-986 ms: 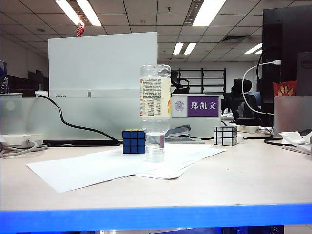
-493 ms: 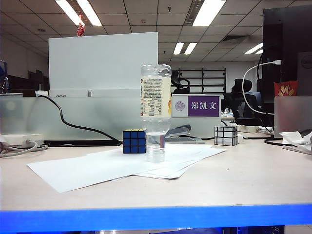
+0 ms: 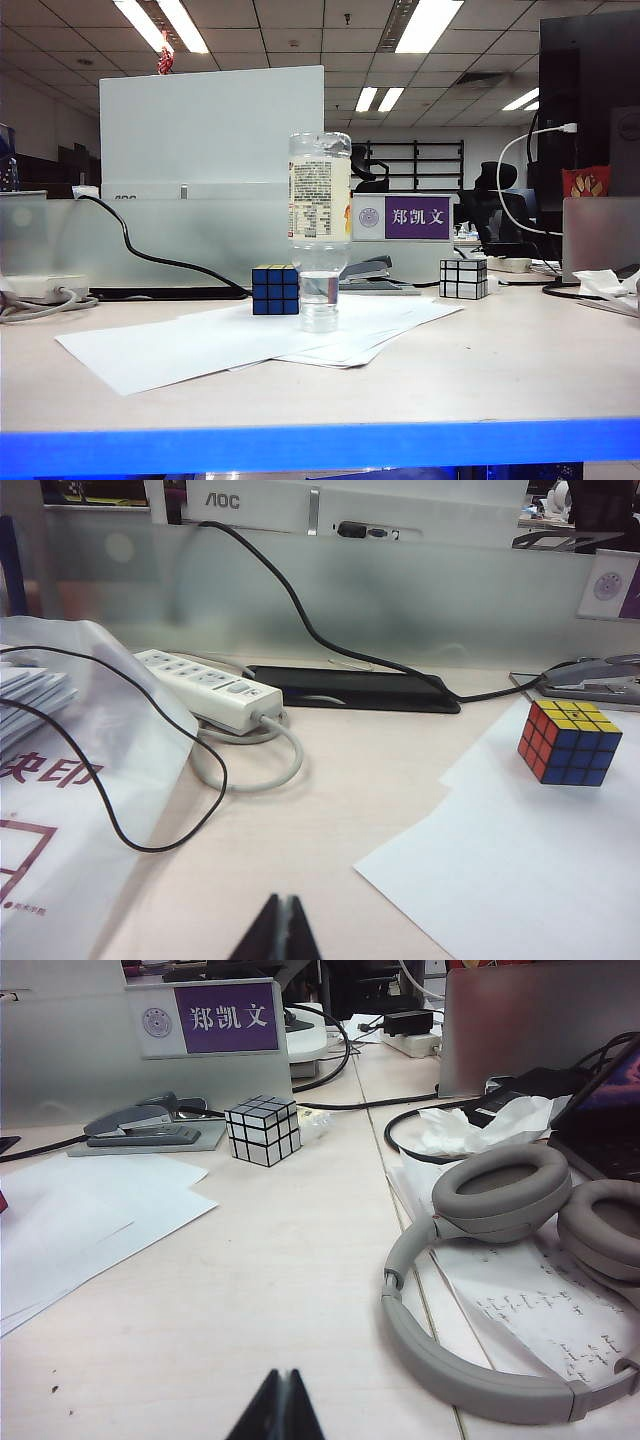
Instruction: Flip the plastic bottle upside down.
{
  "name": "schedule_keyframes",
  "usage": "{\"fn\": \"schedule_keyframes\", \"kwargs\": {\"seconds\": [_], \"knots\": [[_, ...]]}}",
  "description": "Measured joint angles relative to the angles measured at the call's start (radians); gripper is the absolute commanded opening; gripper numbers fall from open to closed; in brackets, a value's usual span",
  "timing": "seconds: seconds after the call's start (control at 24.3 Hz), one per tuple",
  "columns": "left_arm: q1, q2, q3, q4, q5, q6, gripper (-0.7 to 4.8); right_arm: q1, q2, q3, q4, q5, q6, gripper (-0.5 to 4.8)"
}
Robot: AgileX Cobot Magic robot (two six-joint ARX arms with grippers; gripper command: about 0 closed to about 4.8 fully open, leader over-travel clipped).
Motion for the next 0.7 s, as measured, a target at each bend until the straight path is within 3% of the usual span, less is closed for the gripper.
{"fn": "schedule_keyframes", "kwargs": {"seconds": [0.7], "knots": [[0.000,0.000,0.000,0.000,0.000,0.000,-0.05,0.000,0.000,0.000,-0.008,0.000,0.000,-0.09]]}}
